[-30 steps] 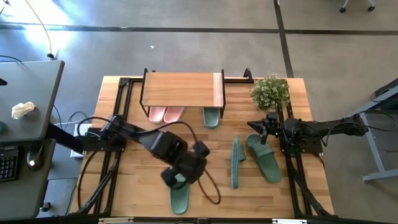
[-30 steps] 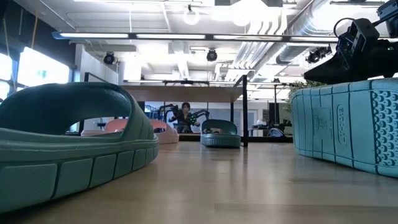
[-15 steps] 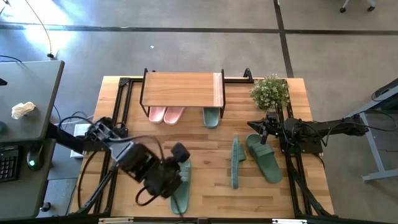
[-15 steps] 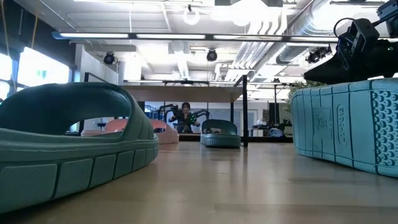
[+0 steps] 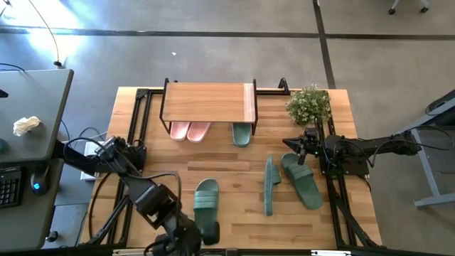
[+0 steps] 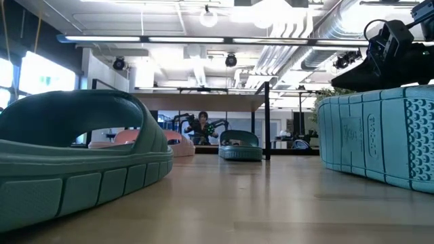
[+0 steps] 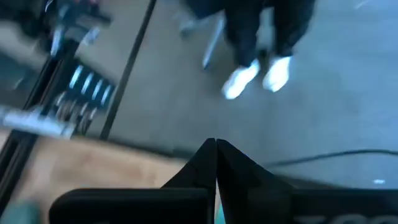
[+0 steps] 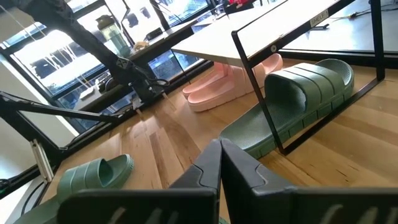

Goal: Pick and place slides into the shelf
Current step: Put the left blue slipper on the bottom shelf

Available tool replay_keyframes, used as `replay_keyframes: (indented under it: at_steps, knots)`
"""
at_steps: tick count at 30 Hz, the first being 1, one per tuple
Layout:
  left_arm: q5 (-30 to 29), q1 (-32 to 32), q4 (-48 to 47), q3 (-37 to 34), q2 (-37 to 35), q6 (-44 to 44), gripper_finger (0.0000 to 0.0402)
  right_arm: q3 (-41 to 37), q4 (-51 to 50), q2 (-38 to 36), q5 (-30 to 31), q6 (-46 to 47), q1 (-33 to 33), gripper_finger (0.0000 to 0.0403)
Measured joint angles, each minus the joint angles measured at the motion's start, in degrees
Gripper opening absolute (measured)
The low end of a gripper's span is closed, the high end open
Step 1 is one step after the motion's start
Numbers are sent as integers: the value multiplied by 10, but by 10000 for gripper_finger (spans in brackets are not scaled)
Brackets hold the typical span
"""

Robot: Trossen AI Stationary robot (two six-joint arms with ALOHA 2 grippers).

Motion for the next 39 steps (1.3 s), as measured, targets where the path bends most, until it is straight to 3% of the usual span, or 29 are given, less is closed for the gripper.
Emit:
replay_keyframes:
  at_steps: [4, 11, 15, 20, 28, 33, 39]
  knots:
    - [67, 23, 98, -27, -2, 34, 0, 0, 0, -1, -3, 0, 0, 0]
    - [64, 55, 254, -116, -1, 26, 0, 0, 0, -1, -3, 0, 0, 0]
    - [-10, 70, 345, -189, -1, -32, 0, 0, 0, -1, -4, 0, 0, 0]
    - [-148, 85, 361, -280, -8, -95, 0, 0, 0, -1, -4, 0, 0, 0]
    - [-192, 81, 375, -453, -79, -183, 0, 0, 0, -1, -4, 0, 0, 0]
    - [-267, 66, 374, -555, -167, -255, 0, 0, 0, -1, -5, 0, 0, 0]
    - [-326, 45, 322, -591, -240, -320, 0, 0, 0, -1, -5, 0, 0, 0]
